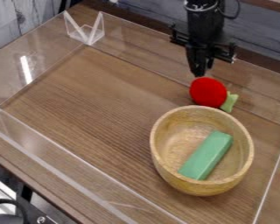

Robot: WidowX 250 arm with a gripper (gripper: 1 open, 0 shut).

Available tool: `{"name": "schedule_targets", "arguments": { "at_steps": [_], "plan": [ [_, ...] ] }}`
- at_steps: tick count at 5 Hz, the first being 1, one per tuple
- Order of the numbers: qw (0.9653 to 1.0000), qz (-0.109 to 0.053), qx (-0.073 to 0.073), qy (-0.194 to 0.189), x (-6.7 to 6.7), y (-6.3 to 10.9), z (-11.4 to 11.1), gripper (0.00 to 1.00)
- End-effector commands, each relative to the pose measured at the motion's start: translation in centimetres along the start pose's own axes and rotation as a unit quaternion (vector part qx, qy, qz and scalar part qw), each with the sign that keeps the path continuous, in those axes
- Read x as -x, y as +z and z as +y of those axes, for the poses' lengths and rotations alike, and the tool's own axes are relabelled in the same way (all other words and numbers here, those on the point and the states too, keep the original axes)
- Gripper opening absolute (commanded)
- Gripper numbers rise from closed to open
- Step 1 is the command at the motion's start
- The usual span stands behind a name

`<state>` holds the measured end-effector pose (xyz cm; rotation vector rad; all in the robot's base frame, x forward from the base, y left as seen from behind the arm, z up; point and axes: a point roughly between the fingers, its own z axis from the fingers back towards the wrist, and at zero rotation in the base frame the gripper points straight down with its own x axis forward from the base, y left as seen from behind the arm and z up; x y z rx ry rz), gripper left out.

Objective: Move the red object to the left side of the table

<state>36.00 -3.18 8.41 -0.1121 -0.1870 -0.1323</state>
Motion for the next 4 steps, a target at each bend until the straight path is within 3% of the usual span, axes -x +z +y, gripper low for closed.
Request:
{"name": "schedule_targets", "arguments": {
  "at_steps": [1, 2, 3, 4],
  "plan": [
    [0.9989, -0.046, -0.004, 0.003, -1.2, 3.2, 0.8, 0.00],
    [0.9982, -0.059, -0.004, 0.011, -1.0, 4.6, 1.6, 0.00],
    [0.9984, -0.056, -0.006, 0.008, -1.2, 3.5, 1.3, 1.00],
    [0.9989, -0.046, -0.005, -0.003, -1.4, 1.9, 1.2, 1.00]
  ]
}}
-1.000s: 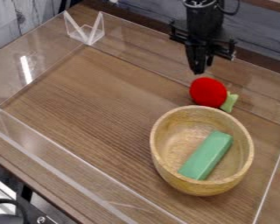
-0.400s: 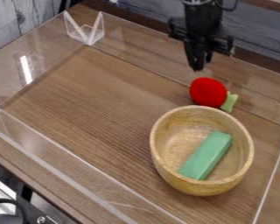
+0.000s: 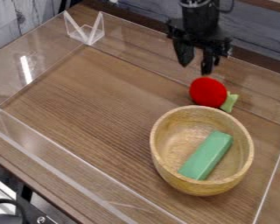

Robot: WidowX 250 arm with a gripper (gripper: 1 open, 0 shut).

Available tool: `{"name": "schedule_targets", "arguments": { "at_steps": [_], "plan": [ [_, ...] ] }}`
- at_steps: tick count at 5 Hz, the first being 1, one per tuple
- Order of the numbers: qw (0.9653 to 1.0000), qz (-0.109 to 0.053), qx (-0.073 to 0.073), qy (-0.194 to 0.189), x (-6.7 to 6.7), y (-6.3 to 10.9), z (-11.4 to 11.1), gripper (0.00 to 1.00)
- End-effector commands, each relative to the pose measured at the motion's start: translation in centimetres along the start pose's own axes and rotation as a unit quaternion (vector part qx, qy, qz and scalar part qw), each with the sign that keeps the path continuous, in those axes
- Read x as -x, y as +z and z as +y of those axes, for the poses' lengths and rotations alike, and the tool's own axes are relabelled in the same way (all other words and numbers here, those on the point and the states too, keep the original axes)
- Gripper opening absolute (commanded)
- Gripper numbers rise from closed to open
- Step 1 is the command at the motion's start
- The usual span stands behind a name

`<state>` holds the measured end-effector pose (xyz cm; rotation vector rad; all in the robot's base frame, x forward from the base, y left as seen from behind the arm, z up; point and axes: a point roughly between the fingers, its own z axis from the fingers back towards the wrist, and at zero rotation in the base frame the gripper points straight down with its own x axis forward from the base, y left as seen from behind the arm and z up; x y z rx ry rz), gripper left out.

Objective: Move the red object to the left side of the table

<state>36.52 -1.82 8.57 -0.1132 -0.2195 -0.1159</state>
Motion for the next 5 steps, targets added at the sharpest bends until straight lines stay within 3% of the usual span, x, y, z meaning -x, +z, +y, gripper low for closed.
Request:
{"name": "schedule_targets", "arguments": {
  "at_steps": [1, 3, 5],
  "plan": [
    [0.9995, -0.024, -0.004, -0.020, -1.1, 0.4, -0.7, 1.00],
    [0.9996, -0.006, -0.005, -0.028, -0.4, -2.1, -1.1, 1.00],
    [0.9996, 0.000, -0.007, -0.027, 0.0, -3.6, -1.4, 1.00]
  ]
}}
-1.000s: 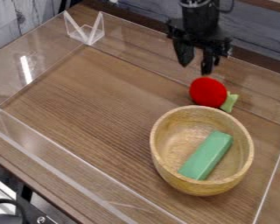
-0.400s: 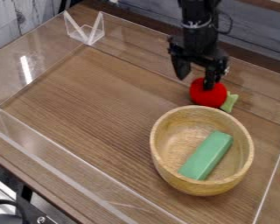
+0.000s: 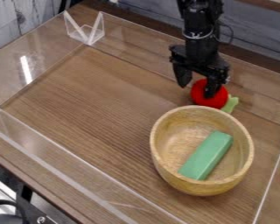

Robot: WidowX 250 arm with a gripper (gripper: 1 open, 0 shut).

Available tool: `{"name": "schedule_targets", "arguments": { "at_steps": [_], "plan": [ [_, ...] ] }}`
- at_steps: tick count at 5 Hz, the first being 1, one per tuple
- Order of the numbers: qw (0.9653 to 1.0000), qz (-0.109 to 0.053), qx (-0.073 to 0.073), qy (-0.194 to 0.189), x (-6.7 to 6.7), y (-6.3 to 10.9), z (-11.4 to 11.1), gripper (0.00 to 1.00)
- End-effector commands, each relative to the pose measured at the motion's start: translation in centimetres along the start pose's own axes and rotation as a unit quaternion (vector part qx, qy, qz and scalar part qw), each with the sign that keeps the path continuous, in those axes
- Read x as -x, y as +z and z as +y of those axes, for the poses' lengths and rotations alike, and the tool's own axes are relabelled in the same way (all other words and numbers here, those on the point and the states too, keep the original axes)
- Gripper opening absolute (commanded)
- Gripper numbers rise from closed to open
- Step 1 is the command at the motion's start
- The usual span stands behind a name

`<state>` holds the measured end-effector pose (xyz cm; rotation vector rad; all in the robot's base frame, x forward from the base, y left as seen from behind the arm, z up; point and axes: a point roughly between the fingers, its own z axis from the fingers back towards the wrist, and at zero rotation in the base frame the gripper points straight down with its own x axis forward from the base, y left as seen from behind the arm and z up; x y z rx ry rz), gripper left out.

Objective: Move the red object to the left side of the table

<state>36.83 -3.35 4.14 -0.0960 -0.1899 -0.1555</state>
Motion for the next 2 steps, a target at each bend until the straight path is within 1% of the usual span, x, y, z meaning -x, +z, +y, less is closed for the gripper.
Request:
{"name": "schedule_targets", "arguments": {
  "at_steps": [1, 2],
  "plan": [
    [0.9999, -0.014, -0.003, -0.005, -0.40, 0.49, -0.46, 0.00],
    [0.9999, -0.015, -0.001, -0.003, -0.35, 0.65, -0.44, 0.00]
  ]
}}
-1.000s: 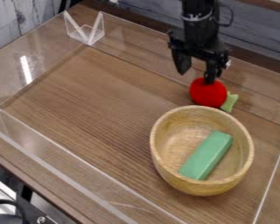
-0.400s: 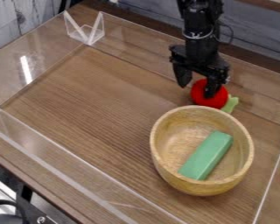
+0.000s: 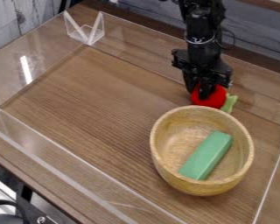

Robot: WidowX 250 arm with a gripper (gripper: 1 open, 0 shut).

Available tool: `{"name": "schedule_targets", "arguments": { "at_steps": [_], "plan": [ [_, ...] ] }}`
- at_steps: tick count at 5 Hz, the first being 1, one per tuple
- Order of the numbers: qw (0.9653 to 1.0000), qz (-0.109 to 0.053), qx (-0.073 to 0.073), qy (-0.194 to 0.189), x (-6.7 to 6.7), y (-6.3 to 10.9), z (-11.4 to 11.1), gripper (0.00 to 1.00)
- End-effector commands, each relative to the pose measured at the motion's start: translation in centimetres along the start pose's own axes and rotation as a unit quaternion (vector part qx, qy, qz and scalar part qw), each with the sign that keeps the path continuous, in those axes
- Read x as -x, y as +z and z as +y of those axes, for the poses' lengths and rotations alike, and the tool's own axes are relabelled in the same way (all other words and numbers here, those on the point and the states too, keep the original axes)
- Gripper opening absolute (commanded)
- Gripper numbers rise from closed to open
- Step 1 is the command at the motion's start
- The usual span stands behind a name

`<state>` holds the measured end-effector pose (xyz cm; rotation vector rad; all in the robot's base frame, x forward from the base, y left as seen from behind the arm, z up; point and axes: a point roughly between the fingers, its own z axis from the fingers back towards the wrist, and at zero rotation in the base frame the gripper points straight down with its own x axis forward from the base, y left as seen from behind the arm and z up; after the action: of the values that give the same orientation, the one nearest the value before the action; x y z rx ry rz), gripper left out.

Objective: Move the red object to the left side of the table

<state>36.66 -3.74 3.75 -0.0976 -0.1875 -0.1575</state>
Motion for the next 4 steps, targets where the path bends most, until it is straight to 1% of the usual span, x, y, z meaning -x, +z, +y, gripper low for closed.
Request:
{"name": "schedule_targets", "arguments": {
  "at_steps": [1, 2, 3, 4],
  "plan": [
    [0.9996, -0.029, 0.001, 0.004, -0.6, 2.5, 0.3, 0.00],
    [0.9990, -0.043, 0.003, 0.011, -0.5, 4.1, 0.7, 0.00],
    [0.9976, -0.066, 0.003, 0.019, -0.7, 6.2, 1.3, 0.00],
    [0.9951, -0.094, 0.003, 0.032, -0.9, 8.8, 2.3, 0.00]
  ]
}}
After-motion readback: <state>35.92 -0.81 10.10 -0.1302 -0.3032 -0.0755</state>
